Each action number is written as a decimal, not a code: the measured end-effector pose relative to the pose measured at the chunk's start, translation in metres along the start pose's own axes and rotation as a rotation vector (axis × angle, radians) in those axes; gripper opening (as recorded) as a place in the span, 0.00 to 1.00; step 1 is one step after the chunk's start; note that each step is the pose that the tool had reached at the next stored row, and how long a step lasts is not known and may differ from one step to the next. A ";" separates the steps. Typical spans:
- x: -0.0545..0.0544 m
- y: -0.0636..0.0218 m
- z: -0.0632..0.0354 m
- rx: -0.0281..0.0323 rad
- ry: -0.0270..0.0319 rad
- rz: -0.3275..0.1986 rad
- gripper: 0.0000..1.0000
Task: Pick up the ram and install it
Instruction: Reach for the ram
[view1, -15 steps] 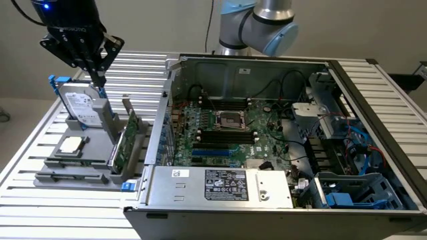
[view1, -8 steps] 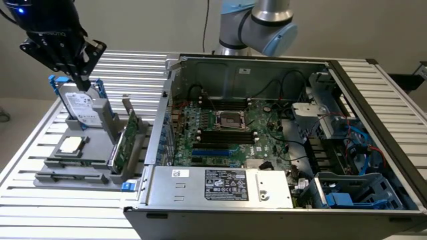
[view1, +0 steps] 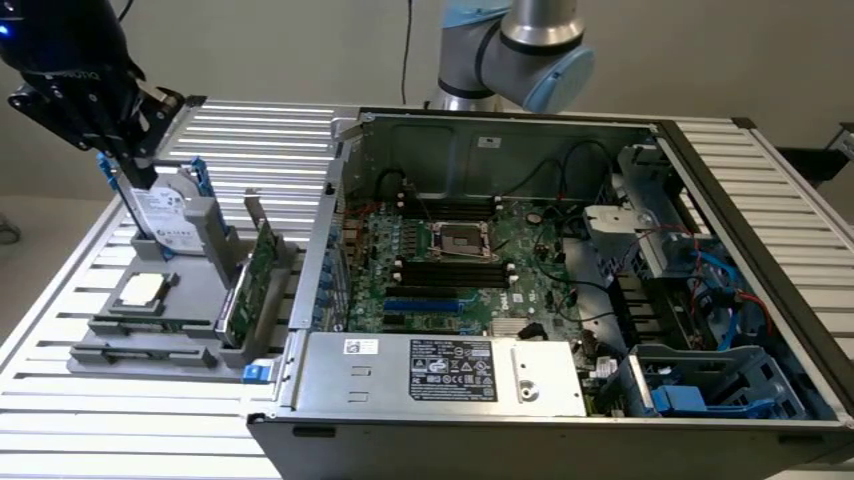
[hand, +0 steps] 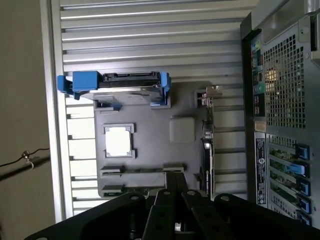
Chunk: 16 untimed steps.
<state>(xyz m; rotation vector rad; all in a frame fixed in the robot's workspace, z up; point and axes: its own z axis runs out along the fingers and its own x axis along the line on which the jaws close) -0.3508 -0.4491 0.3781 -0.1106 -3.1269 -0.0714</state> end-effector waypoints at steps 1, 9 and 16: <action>0.002 -0.0004 0.0004 0.0004 0.0003 -0.001 0.11; 0.007 -0.0030 0.0018 0.0063 0.0034 -0.015 0.11; 0.009 -0.0051 0.0028 0.0101 0.0067 -0.034 0.11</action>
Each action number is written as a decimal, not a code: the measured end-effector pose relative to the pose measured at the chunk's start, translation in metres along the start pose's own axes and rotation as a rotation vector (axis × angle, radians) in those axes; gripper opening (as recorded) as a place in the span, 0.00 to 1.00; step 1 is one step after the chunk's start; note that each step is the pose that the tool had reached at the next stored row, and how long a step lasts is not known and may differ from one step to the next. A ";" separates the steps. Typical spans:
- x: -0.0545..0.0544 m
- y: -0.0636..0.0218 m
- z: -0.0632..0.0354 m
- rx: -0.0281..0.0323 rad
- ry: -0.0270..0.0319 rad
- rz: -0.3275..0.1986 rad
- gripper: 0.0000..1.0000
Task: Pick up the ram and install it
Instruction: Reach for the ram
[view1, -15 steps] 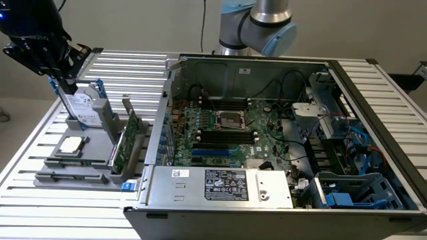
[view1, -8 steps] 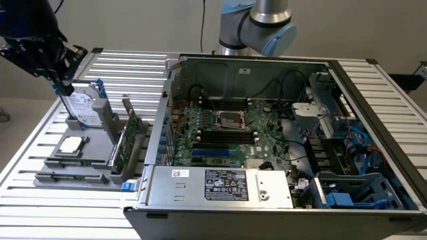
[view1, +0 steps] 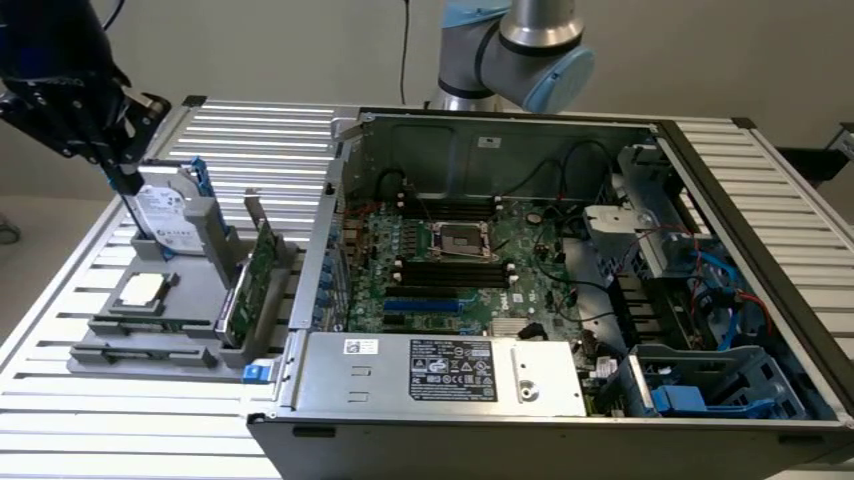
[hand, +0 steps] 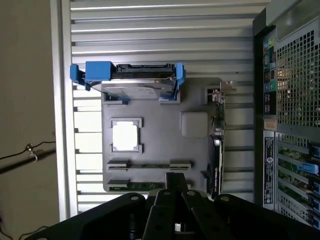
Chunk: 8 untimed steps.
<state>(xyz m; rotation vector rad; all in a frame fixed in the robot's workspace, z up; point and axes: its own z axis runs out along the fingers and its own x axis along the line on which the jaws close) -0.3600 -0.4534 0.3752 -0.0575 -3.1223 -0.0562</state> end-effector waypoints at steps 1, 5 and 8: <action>0.000 -0.0006 0.0000 0.0003 0.0002 -0.003 0.11; 0.003 -0.0059 -0.0001 0.0005 0.0004 -0.010 0.11; 0.006 -0.0109 -0.0002 0.0005 0.0005 -0.014 0.11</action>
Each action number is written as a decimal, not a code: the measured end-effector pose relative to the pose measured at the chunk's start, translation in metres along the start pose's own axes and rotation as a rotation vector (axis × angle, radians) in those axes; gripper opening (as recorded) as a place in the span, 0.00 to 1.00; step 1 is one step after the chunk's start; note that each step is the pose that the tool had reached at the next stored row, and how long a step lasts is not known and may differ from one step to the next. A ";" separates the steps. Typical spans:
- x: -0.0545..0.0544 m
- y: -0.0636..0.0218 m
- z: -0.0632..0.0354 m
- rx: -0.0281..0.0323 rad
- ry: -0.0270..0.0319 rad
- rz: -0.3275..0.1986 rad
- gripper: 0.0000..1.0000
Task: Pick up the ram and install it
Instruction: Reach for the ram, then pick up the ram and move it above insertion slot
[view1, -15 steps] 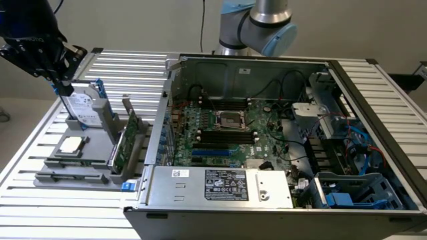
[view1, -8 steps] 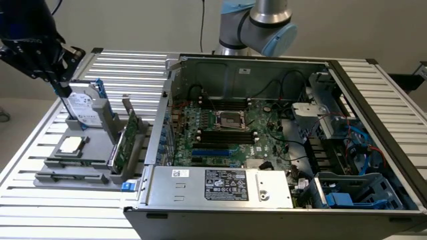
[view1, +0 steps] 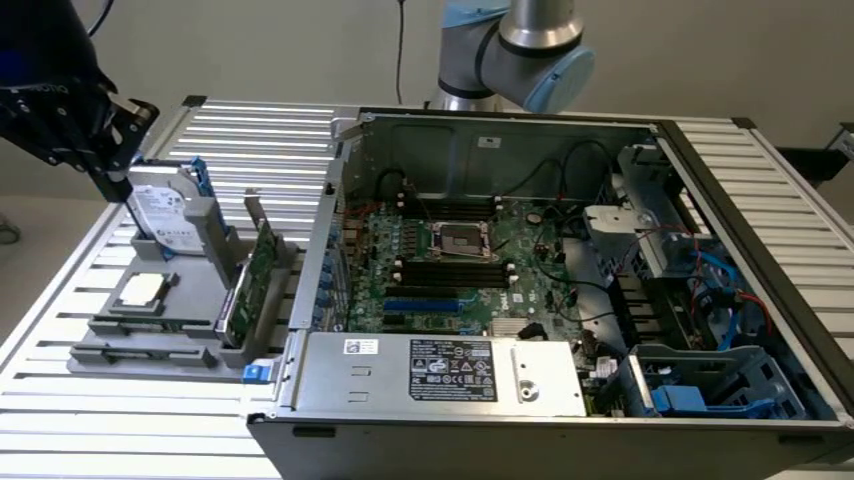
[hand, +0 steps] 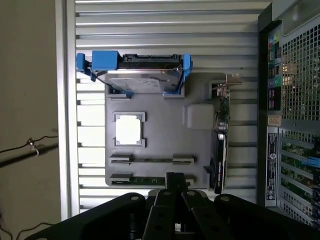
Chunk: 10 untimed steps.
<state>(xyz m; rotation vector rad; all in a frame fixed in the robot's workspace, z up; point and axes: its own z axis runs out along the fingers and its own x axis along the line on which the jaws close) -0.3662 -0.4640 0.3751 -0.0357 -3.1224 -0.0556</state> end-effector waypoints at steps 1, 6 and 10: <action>0.001 -0.0010 0.0000 0.0001 0.0001 -0.001 0.11; 0.002 -0.0011 0.0001 0.0006 0.0001 -0.004 0.11; 0.002 -0.0011 0.0001 0.0006 0.0001 -0.004 0.11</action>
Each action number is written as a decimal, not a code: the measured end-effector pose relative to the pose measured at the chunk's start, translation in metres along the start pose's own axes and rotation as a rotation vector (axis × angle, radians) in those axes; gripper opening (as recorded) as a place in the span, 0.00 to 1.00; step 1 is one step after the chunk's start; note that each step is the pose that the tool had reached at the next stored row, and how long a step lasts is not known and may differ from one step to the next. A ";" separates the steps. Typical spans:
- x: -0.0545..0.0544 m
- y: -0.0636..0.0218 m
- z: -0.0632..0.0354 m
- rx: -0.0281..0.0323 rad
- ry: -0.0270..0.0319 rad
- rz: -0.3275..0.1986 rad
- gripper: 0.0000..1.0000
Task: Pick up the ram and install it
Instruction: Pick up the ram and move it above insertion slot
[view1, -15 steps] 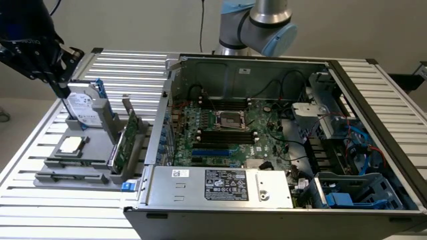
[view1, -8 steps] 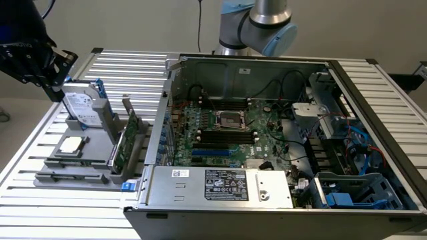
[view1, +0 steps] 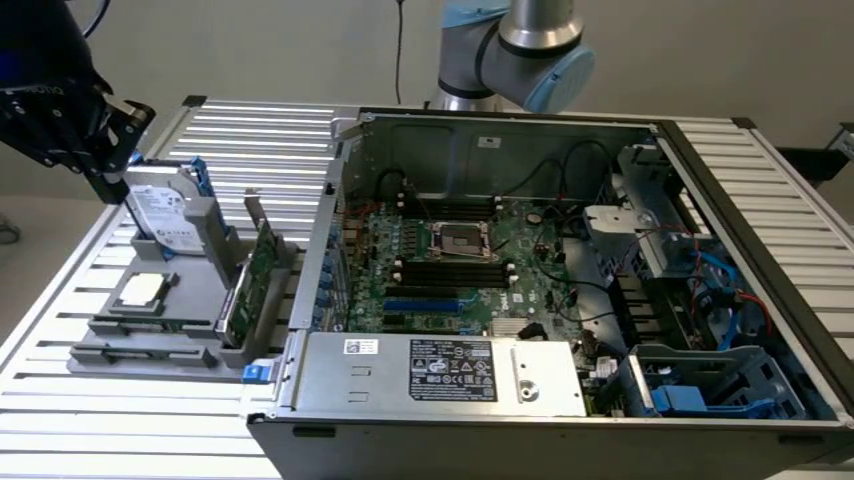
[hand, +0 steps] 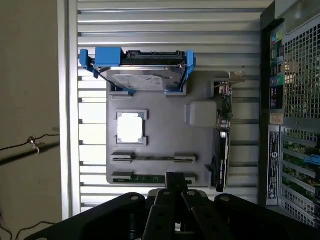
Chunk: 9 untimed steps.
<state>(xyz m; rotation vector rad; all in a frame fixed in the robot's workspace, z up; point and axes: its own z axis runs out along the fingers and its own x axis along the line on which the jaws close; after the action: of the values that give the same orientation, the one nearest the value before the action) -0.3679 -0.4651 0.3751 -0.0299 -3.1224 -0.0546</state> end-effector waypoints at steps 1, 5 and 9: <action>0.000 0.0000 0.0000 0.0000 0.0000 0.000 0.11; 0.000 -0.0006 0.0000 0.0000 0.0000 0.000 0.11; 0.001 -0.0006 0.0006 0.0002 -0.0013 -0.020 0.11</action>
<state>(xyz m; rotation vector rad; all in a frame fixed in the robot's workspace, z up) -0.3685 -0.4657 0.3745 0.0018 -3.1242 -0.0547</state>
